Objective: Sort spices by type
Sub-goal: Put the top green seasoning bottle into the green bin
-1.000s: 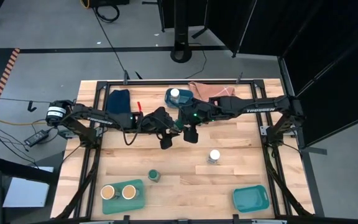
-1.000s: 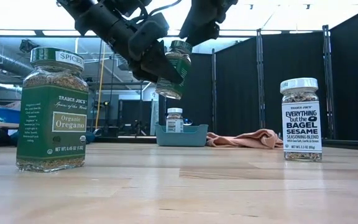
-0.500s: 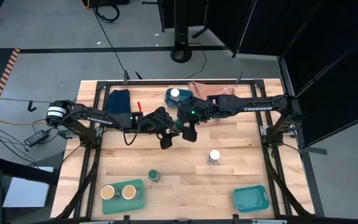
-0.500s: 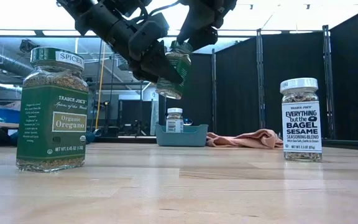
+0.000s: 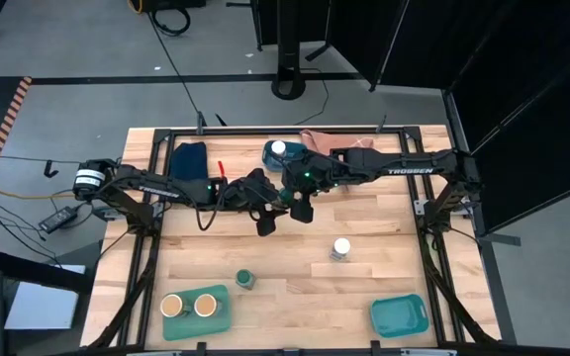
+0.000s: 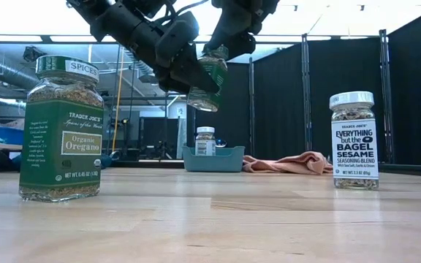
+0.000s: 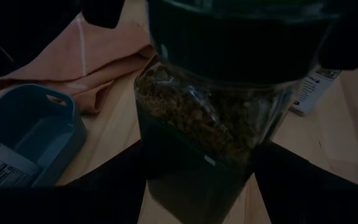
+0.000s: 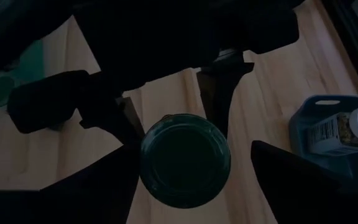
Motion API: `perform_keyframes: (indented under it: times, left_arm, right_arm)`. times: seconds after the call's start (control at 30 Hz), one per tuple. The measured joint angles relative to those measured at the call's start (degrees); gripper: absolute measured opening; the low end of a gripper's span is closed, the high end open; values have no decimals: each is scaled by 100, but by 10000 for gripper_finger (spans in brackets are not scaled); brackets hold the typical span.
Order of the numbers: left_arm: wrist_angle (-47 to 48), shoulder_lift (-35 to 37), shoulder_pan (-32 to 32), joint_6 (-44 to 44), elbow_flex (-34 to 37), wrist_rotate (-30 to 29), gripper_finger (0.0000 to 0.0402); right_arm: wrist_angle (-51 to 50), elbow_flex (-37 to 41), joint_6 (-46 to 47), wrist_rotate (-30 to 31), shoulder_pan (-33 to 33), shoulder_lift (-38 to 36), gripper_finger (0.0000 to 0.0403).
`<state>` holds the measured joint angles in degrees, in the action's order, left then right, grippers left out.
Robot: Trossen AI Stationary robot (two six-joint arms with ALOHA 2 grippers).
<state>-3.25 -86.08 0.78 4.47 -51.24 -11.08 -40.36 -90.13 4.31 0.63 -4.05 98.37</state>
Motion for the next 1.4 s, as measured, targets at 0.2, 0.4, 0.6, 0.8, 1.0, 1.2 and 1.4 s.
perform_keyframes:
  times: [0.2, 0.4, 0.6, 0.8, 1.0, 1.2, 1.4]
  left_arm:
    - [-4, 0, 0, -4, 0, 1, 249]
    - [-9, 0, 0, -15, 0, 3, 249]
    - [-9, 0, 2, -15, 0, -8, 249]
    - [-20, 0, -2, -24, 0, -9, 249]
    - [-18, 0, -2, -25, 0, -1, 249]
    - [-7, 0, -2, -64, 0, -1, 249]
    - [-4, 0, -2, -147, 0, -3, 249]
  right_arm:
    - [0, 0, -48, -50, -25, 0, 302]
    - [0, 0, -109, -88, -28, 0, 293]
    - [-4, 0, -108, -92, -46, 0, 284]
    - [-2, 0, -98, -254, -50, 0, 278]
    - [-17, 0, -119, -300, -51, 0, 302]
    - [-20, 0, -132, -245, -51, 0, 337]
    - [-43, 0, -138, -156, -49, 0, 336]
